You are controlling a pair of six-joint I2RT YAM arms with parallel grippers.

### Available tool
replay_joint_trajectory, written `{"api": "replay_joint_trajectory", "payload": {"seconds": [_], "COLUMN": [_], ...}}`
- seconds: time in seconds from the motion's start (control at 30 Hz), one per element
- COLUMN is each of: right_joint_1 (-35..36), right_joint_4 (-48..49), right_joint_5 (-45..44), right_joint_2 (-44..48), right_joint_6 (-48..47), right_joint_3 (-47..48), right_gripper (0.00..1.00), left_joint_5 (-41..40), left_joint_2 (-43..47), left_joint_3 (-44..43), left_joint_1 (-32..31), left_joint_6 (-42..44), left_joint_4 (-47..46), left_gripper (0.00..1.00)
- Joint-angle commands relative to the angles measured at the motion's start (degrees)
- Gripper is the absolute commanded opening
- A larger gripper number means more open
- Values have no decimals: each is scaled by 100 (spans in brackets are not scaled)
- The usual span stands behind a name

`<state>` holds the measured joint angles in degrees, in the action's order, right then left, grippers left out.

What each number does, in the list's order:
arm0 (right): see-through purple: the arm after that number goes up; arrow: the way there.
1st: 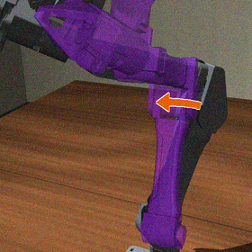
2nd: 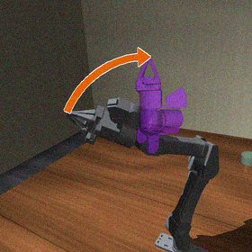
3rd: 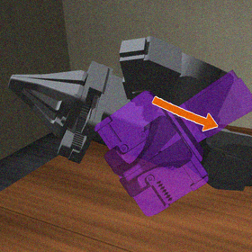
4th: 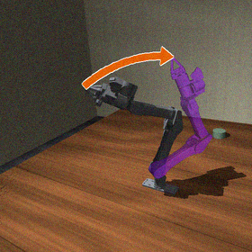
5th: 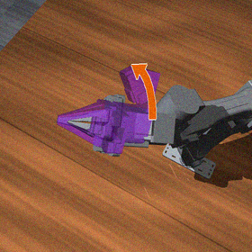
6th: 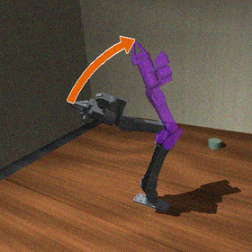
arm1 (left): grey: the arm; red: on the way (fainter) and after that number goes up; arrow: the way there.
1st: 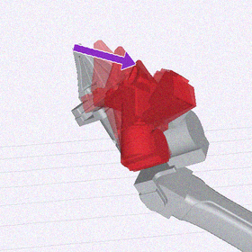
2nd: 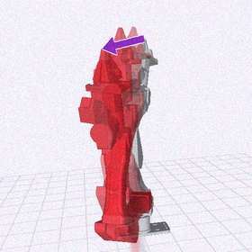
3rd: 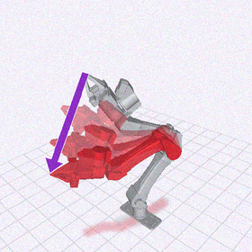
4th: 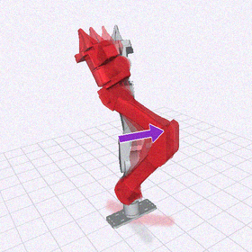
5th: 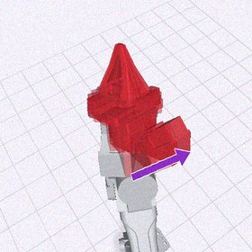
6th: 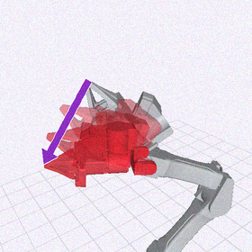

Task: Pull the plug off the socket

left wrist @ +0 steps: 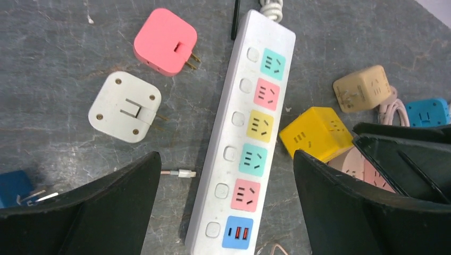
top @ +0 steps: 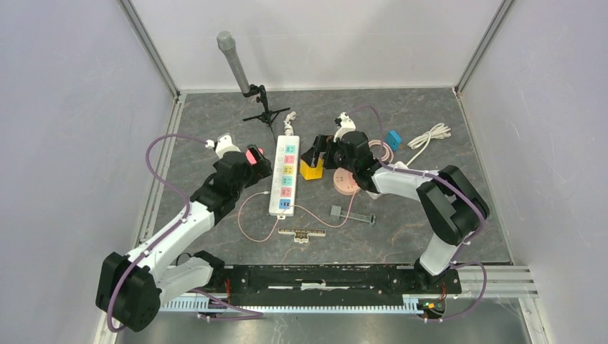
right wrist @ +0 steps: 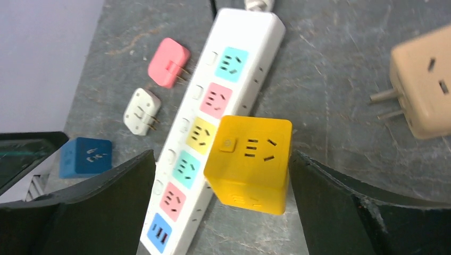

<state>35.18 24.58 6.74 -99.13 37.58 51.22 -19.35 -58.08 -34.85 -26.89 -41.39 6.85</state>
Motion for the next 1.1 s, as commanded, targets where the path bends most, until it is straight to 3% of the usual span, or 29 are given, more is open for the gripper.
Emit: {"api": "replay_joint_trajectory", "payload": {"seconds": [0.0,0.23,0.43,0.53,0.83,1.07], "right_joint_1": [6,6,3,-2,-9,16], "right_joint_4": [-81,-1148,-2421,-2921,-3130,-2896], "right_joint_5": [166,-705,-2718,-3240,-2738,-2422], "right_joint_2": [571,1656,2365,2370,1729,1608], "right_joint_6": [-424,-942,-1483,-1579,-1544,-1695], "right_joint_3": [385,93,-276,-447,-438,-500], "right_gripper": [98,98,98,98,98,72], "left_joint_5": [169,901,1894,2242,2508,3067], "left_joint_2": [-116,84,-131,-152,-95,-345], "left_joint_3": [-742,-695,-819,-724,-596,-477], "left_joint_1": [218,407,413,418,418,400], "left_joint_6": [291,57,157,131,96,-3], "left_joint_4": [582,979,1050,977,915,476], "left_gripper": [100,100,100,100,100,100]}}
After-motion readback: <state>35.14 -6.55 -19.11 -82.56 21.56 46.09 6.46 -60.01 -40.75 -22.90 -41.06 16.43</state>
